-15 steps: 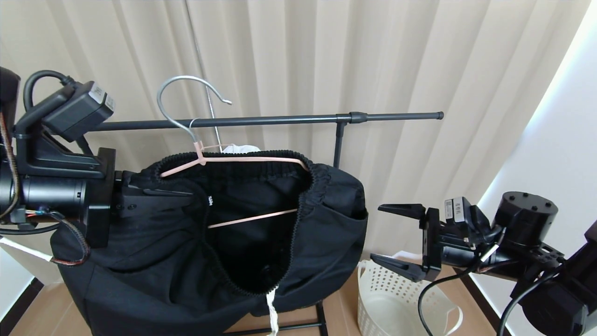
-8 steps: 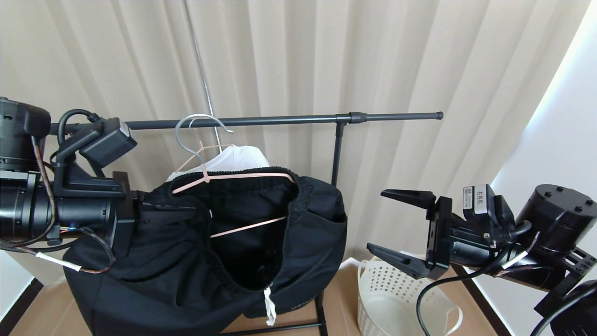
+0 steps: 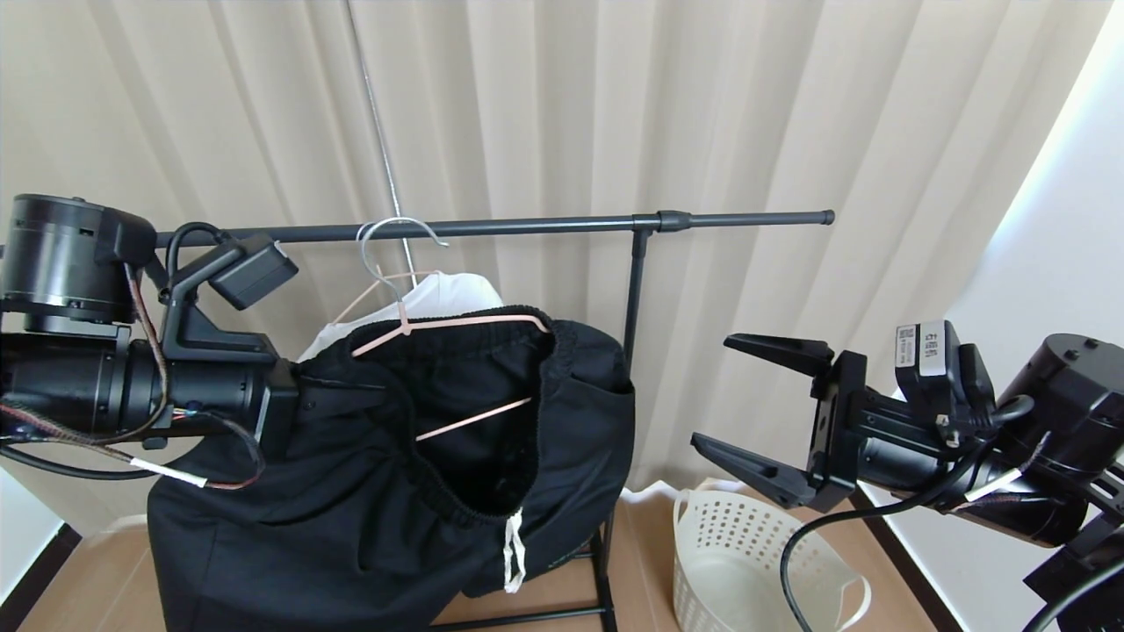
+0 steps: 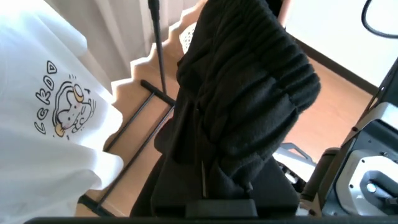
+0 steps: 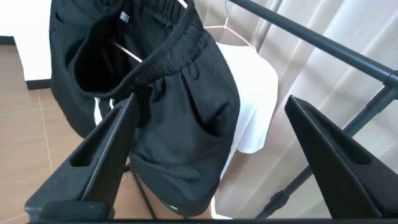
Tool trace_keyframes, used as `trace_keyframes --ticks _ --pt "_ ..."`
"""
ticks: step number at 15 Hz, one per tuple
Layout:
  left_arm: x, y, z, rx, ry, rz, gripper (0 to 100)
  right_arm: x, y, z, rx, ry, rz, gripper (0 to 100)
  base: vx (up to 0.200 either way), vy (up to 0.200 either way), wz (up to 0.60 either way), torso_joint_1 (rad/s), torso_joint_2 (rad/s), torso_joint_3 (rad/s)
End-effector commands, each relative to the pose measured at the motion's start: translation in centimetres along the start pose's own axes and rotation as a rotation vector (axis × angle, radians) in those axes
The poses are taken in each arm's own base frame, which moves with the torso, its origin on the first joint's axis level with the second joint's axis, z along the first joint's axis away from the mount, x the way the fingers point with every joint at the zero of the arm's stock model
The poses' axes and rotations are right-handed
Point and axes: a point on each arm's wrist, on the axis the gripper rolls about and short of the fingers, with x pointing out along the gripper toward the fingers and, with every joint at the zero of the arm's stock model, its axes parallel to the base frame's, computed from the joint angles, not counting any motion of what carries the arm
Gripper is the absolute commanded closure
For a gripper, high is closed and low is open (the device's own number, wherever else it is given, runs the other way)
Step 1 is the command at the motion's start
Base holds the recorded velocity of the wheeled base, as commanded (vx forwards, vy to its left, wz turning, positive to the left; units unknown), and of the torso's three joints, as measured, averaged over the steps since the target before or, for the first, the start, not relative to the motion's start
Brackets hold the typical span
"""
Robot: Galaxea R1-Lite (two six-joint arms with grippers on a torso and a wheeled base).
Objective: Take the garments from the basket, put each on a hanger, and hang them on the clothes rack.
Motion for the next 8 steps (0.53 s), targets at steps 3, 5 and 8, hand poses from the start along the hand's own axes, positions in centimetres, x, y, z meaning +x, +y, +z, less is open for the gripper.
trace_keyframes --ticks 3,5,8 --pt "2.7 0.3 0.2 -0.059 0.026 0.071 100 0.0 0.0 0.1 -0.004 -0.005 -0.001 0 0.000 0.000 0.00 0.000 0.00 0.000" --pt "4.7 0.0 0.6 -0.106 0.019 0.117 100 0.0 0.0 0.1 -0.004 -0.002 0.000 0 0.000 0.000 0.00 0.000 0.00 0.000" --pt "6.5 0.2 0.5 -0.144 0.011 0.147 100 0.1 -0.1 0.0 -0.001 -0.001 0.000 0 0.000 0.000 0.00 0.000 0.00 0.000"
